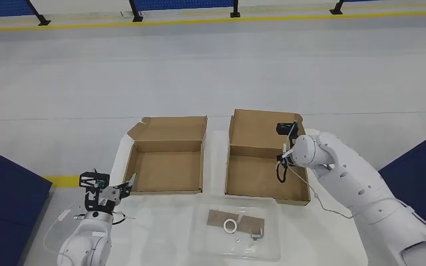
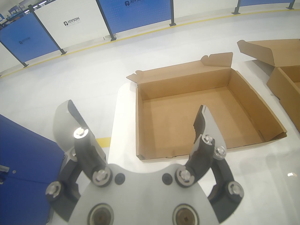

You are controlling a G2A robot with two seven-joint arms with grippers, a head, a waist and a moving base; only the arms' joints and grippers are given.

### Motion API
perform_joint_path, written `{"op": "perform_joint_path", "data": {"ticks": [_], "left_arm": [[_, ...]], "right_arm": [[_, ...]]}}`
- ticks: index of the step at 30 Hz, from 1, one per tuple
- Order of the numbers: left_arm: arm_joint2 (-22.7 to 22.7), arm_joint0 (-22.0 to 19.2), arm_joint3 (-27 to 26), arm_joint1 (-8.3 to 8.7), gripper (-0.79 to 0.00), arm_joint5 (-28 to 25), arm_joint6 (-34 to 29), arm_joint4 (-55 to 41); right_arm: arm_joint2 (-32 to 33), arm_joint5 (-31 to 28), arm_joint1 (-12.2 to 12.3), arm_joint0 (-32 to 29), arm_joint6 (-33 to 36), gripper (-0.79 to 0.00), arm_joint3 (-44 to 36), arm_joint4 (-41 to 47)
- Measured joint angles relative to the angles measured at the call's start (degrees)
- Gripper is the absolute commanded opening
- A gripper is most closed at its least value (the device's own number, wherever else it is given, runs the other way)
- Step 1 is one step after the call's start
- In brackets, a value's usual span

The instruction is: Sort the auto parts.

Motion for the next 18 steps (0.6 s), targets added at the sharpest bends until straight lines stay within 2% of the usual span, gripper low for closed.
{"op": "perform_joint_path", "data": {"ticks": [18], "left_arm": [[0.0, 0.0, 0.0, 0.0, 0.0, 0.0, 0.0, 0.0]], "right_arm": [[-8.9, -3.16, -8.54, 5.74, -6.03, -0.785, 20.3, 6.23]]}}
